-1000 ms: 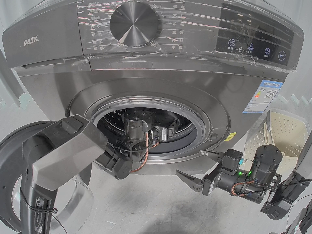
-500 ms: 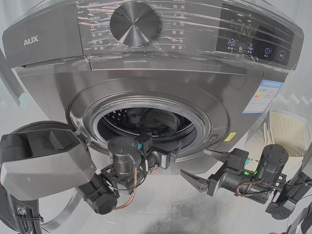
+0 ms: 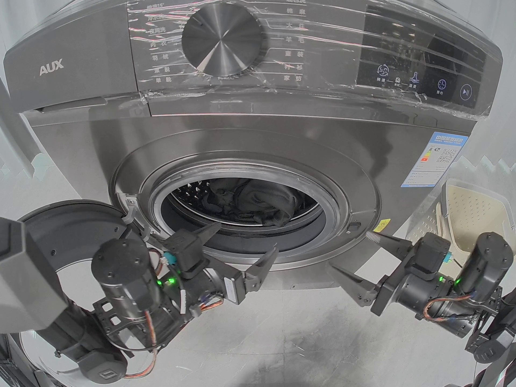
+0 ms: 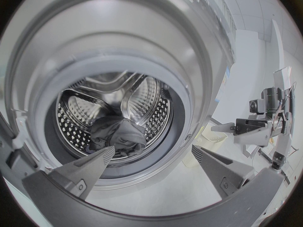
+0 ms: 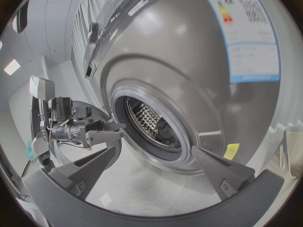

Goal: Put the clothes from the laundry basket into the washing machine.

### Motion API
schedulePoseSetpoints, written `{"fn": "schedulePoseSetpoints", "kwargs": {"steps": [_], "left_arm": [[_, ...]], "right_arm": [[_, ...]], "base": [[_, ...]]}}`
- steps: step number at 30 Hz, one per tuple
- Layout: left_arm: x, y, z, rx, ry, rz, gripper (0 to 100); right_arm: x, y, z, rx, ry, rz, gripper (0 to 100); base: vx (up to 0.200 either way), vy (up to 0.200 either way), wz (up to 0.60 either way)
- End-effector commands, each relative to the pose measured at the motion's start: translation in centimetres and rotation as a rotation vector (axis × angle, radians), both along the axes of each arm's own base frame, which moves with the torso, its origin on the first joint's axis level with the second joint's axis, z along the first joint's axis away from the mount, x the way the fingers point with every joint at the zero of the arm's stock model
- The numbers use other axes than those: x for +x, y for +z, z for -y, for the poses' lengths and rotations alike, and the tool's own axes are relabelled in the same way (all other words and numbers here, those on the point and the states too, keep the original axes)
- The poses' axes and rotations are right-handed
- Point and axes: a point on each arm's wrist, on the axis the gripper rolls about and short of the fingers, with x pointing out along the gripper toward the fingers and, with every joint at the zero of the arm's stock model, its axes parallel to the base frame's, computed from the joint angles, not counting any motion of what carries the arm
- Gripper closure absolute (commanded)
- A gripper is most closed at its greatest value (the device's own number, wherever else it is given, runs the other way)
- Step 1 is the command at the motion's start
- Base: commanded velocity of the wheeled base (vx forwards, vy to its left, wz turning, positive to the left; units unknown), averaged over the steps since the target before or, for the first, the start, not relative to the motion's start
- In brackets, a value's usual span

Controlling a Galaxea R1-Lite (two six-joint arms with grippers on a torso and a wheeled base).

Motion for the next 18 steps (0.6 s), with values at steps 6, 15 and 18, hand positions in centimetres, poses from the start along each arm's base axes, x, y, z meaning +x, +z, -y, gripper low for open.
{"fn": "schedulePoseSetpoints", "kwargs": {"steps": [6,15,18], "left_arm": [[-4.6,3.0,-5.0,-0.06,0.017,0.061,0],[-6.1,3.6,-9.1,-0.051,0.114,0.104,0],[-6.7,3.8,-9.7,-0.058,0.122,0.117,0]], "right_arm": [[-3.2,2.9,3.5,0.089,-0.064,0.09,0],[-3.7,1.7,7.4,0.048,-0.24,0.07,0],[-4.2,1.5,8.4,0.043,-0.284,0.071,0]], "base": [[-0.2,0.0,0.0],[-0.2,0.0,0.0],[-0.2,0.0,0.0]]}}
